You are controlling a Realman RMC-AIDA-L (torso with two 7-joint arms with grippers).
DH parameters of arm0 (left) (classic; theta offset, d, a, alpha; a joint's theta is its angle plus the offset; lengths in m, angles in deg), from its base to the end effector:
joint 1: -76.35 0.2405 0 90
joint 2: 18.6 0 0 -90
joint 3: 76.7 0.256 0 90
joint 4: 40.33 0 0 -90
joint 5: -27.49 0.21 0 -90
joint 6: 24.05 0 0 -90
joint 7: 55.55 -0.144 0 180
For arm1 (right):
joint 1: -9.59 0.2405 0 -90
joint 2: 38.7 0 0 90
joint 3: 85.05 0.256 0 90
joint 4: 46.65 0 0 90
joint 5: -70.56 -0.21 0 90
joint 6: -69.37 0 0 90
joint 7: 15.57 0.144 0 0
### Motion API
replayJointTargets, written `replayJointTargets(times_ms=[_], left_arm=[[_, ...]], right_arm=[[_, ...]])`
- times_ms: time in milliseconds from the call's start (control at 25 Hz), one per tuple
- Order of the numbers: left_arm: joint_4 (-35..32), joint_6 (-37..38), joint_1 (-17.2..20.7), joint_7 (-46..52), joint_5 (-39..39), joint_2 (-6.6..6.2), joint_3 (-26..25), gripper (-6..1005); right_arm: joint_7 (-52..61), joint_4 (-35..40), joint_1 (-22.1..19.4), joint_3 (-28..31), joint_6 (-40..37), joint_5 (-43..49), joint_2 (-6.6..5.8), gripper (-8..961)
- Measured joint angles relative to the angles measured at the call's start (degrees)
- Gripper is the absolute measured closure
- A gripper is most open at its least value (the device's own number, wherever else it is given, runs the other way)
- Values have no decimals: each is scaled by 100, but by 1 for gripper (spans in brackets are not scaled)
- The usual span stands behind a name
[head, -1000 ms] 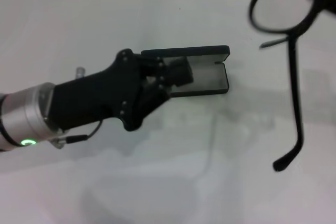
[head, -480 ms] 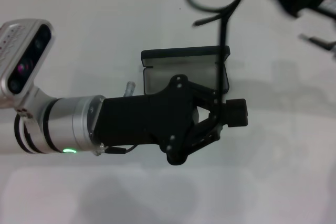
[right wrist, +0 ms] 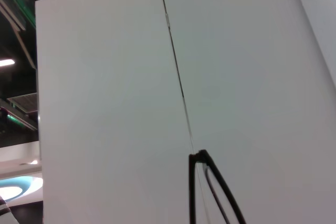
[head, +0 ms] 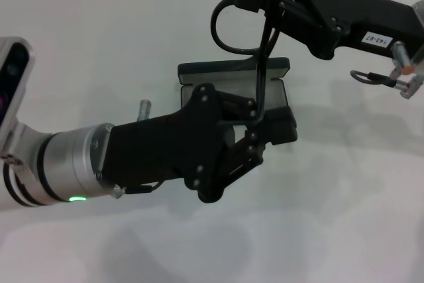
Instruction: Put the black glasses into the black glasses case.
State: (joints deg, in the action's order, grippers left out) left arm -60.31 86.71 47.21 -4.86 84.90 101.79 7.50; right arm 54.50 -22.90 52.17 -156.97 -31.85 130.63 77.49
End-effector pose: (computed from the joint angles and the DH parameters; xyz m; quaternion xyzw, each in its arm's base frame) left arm -0.1774 0.2516 -0.0387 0.8335 0.0151 0.5519 0.0225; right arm 0.1222 0.3418 0.0005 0.8518 -0.0528 -0.5208 0.0217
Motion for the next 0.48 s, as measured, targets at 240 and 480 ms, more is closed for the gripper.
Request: replayJointTargets(times_ms=[240, 480], left_arm=[[7, -13, 3, 8, -178, 1, -14, 935], [27, -28, 22, 37, -359, -15, -20, 935]], right_arm=[[-21, -6, -25, -91, 214, 31, -8, 843], [-159, 25, 8, -201, 447, 30, -3, 843]])
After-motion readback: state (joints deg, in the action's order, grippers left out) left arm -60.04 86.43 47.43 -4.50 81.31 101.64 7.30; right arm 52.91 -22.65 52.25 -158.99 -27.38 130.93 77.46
